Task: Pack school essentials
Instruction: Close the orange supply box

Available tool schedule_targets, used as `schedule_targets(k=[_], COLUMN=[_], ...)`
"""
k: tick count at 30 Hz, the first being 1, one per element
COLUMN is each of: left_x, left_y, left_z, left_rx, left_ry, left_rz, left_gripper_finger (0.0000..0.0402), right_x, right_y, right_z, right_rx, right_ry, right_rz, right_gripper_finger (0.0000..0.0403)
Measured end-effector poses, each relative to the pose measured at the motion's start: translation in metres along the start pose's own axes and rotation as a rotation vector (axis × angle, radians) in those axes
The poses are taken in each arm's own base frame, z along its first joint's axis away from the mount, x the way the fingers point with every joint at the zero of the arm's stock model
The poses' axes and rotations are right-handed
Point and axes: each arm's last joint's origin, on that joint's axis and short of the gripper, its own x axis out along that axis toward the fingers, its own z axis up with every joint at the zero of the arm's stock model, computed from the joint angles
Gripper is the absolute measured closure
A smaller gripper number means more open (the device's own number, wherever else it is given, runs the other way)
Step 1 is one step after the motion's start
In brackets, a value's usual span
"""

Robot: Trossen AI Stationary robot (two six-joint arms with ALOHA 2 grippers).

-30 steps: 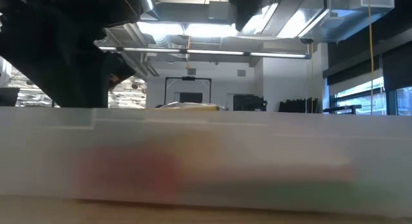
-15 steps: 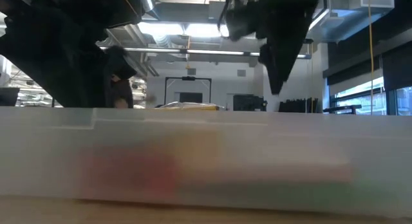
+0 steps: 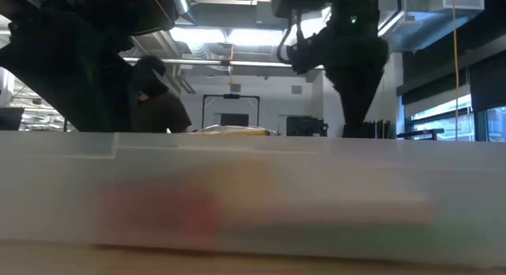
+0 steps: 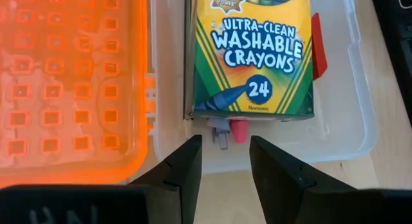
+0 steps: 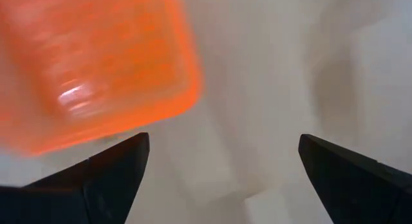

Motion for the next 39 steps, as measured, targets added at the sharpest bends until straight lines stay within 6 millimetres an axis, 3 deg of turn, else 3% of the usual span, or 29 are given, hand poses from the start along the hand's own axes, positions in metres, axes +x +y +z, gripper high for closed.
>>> schedule_targets(k=[5, 9, 14, 19, 39], left_x=[0.0, 0.0, 0.0, 0.0, -0.001], left_y=[0.0, 0.0, 0.0, 0.0, 0.0], left_z=[-0.001, -0.001, -0.001, -0.002, -0.004], left_rx=[0.001, 0.001, 0.002, 0.004, 0.004], left_ry=[0.006, 0.013, 0.019, 0.023, 0.053], left_rz=[0.002, -0.002, -0.013, -0.015, -0.016], left_gripper_finger=[0.0278, 0.0278, 0.0278, 0.0278, 0.0278], right_x=[0.002, 0.018, 0.049, 0.068, 0.068], right_y=[-0.007, -0.019, -0.026, -0.023, -0.011], right_z=[0.001, -0.007, -0.019, -0.019, 0.0], right_rx=[0.03, 0.022, 0.038, 0.02, -0.022], right_ry=[-0.063, 0.016, 0.09, 0.037, -0.157], right_rz=[-0.173, -0.236, -0.178, -0.074, 0.072], right_gripper_finger=[0.0004, 0.0004, 0.0004, 0.0004, 0.0004])
